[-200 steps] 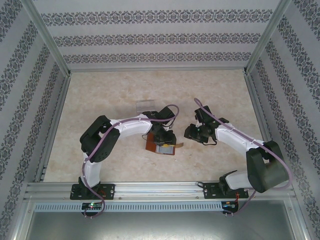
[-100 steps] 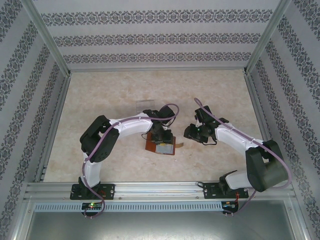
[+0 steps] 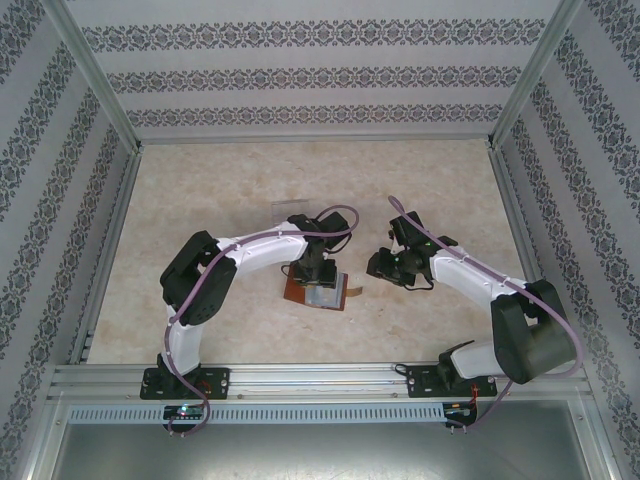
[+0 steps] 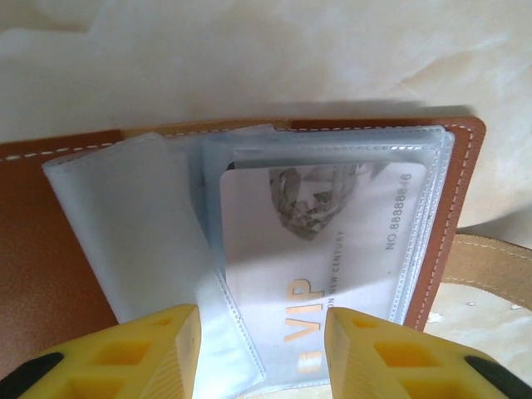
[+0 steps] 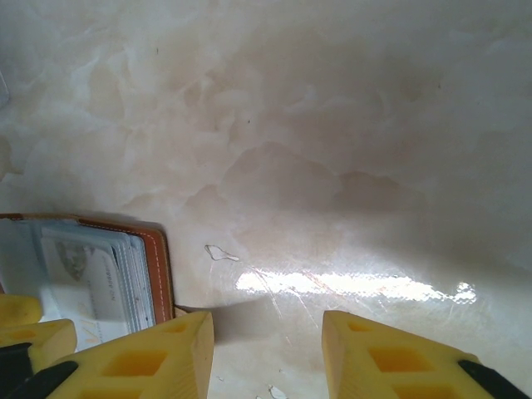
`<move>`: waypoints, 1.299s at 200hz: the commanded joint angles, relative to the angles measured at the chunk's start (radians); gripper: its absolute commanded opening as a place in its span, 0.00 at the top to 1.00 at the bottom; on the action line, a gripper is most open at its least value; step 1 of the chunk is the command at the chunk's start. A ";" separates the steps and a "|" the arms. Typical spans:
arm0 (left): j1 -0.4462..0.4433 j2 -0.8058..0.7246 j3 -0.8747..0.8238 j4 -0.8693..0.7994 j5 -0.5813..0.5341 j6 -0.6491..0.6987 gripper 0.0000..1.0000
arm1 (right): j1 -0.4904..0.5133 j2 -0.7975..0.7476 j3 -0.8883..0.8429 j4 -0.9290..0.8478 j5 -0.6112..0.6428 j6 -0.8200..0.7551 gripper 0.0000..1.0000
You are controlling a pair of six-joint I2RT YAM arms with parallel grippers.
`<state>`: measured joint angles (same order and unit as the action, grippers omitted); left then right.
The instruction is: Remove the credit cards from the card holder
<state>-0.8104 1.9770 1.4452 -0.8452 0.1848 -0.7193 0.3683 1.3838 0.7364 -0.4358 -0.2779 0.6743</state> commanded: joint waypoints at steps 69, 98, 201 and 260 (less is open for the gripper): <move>-0.019 0.000 0.062 -0.200 -0.168 0.044 0.55 | -0.004 0.003 -0.003 0.000 -0.012 -0.016 0.60; -0.019 -0.012 0.036 -0.192 -0.171 0.046 0.62 | -0.003 -0.005 0.000 -0.006 -0.010 -0.016 0.60; -0.019 -0.061 -0.060 -0.177 -0.192 0.062 0.79 | 0.036 -0.011 0.024 -0.032 0.020 0.006 0.60; -0.016 -0.104 -0.069 -0.211 -0.237 0.072 0.65 | 0.074 -0.003 0.059 -0.059 0.047 0.023 0.60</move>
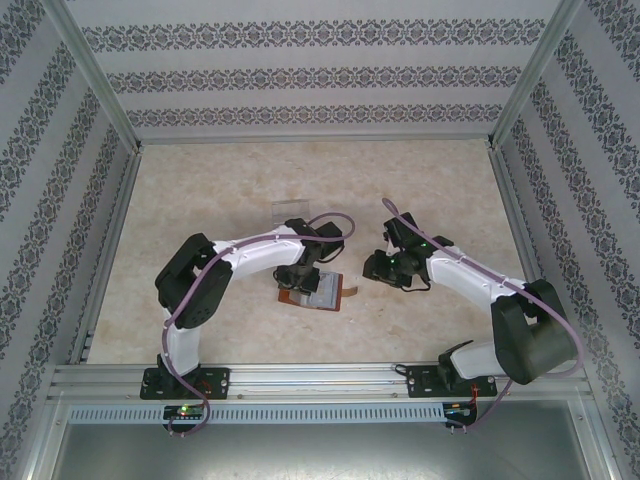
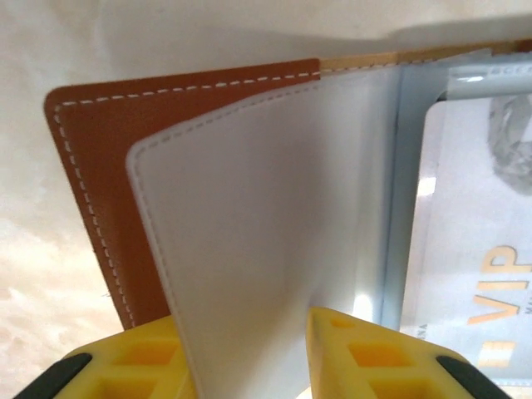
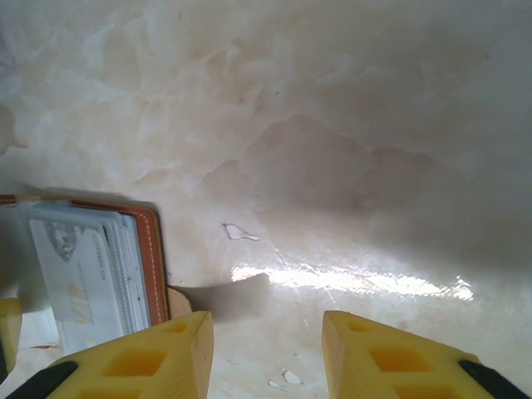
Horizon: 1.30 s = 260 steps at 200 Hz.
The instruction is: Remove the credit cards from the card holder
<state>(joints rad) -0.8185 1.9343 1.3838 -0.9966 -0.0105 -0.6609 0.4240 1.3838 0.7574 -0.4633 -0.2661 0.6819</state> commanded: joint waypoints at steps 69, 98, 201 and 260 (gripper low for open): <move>0.017 -0.138 -0.045 -0.068 -0.066 0.031 0.63 | 0.061 0.012 0.079 -0.046 0.048 0.041 0.60; 0.034 -0.162 -0.083 -0.030 -0.040 0.035 0.63 | 0.084 0.005 0.089 -0.051 0.051 0.052 0.61; 0.084 -0.302 -0.144 0.034 -0.025 0.083 0.54 | 0.122 0.034 0.140 -0.064 0.054 0.075 0.60; 0.093 -0.336 -0.107 0.129 0.129 0.092 0.57 | 0.188 0.061 0.152 -0.013 0.012 0.129 0.61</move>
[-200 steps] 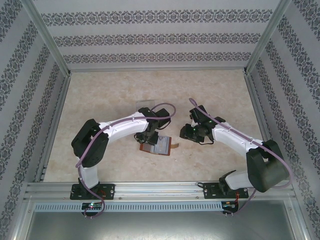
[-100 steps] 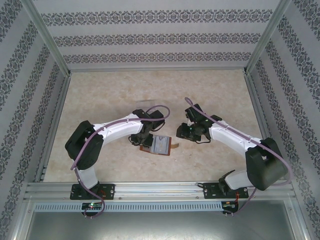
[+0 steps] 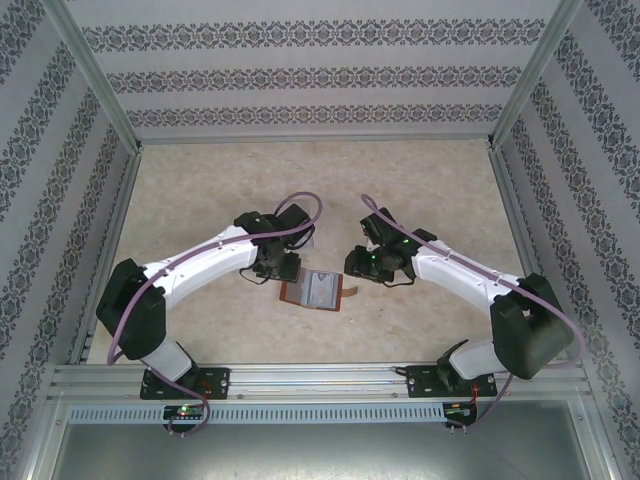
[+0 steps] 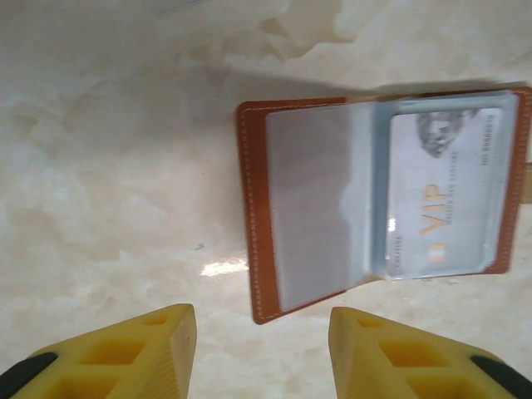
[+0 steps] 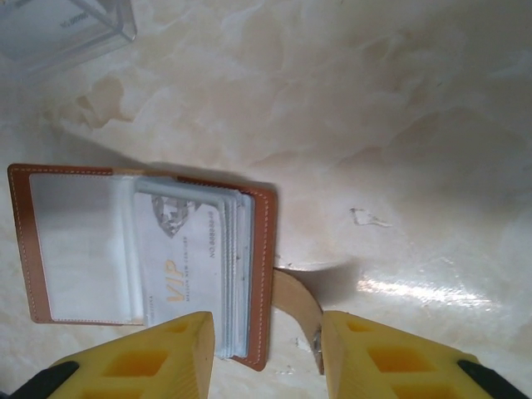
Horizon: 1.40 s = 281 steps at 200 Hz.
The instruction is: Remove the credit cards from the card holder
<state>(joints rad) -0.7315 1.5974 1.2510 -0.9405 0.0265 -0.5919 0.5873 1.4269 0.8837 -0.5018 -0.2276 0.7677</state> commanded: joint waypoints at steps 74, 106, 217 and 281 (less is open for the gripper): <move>0.032 0.107 -0.019 0.290 0.343 -0.013 0.67 | 0.098 0.099 0.006 0.147 -0.099 0.134 0.64; 0.073 0.119 -0.080 0.390 0.411 -0.042 0.72 | 0.098 0.138 0.000 0.172 -0.099 0.140 0.66; 0.136 0.192 -0.185 0.539 0.557 -0.091 0.77 | 0.097 0.200 0.009 0.192 -0.105 0.148 0.70; 0.145 0.216 -0.200 0.557 0.576 -0.096 0.81 | 0.096 0.214 0.014 0.199 -0.113 0.153 0.71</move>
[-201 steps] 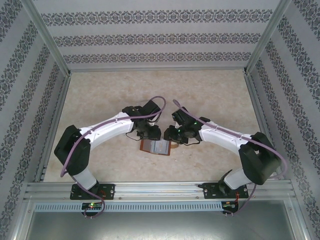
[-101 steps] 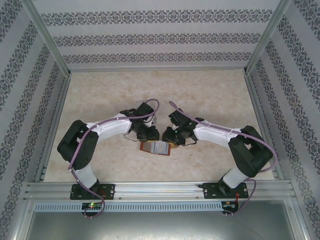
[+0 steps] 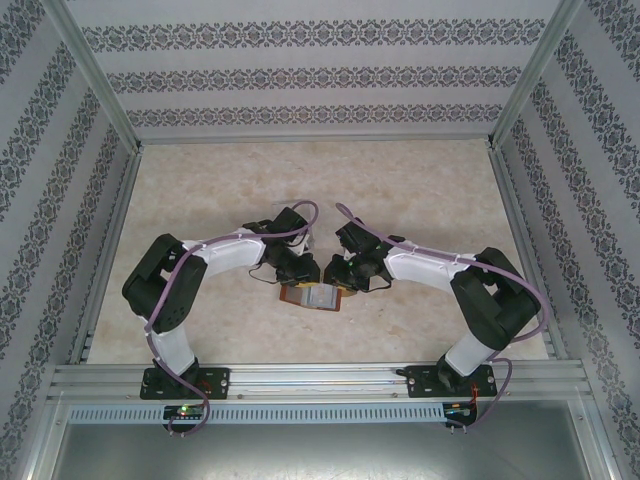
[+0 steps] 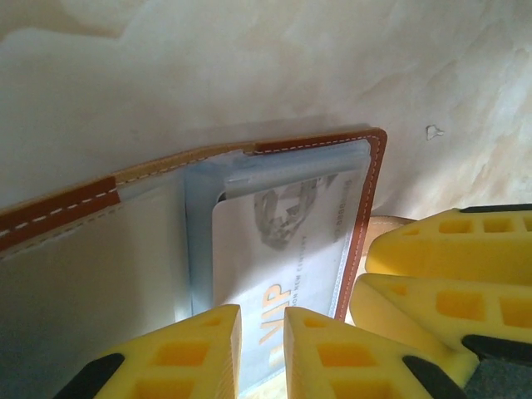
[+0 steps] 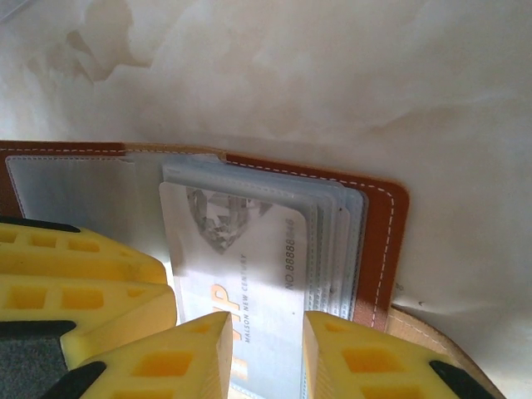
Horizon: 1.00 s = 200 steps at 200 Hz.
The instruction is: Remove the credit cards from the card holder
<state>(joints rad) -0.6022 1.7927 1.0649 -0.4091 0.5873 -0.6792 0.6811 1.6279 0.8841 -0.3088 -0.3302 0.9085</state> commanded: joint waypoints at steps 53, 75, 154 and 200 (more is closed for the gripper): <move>0.020 0.026 -0.021 0.000 -0.004 0.010 0.85 | 0.002 0.013 0.009 0.022 -0.018 0.019 0.71; 0.022 0.029 -0.024 -0.001 -0.003 0.013 0.85 | 0.003 0.015 0.001 0.046 -0.031 0.030 0.71; 0.022 0.030 -0.014 -0.032 -0.024 0.029 0.87 | 0.004 0.055 -0.016 0.081 -0.039 0.043 0.70; 0.022 0.018 0.006 -0.127 -0.108 0.076 0.89 | 0.003 0.046 -0.008 0.003 0.025 0.006 0.66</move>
<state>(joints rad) -0.5934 1.8080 1.0557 -0.4454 0.5426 -0.6525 0.6811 1.6730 0.8772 -0.2356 -0.3599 0.9371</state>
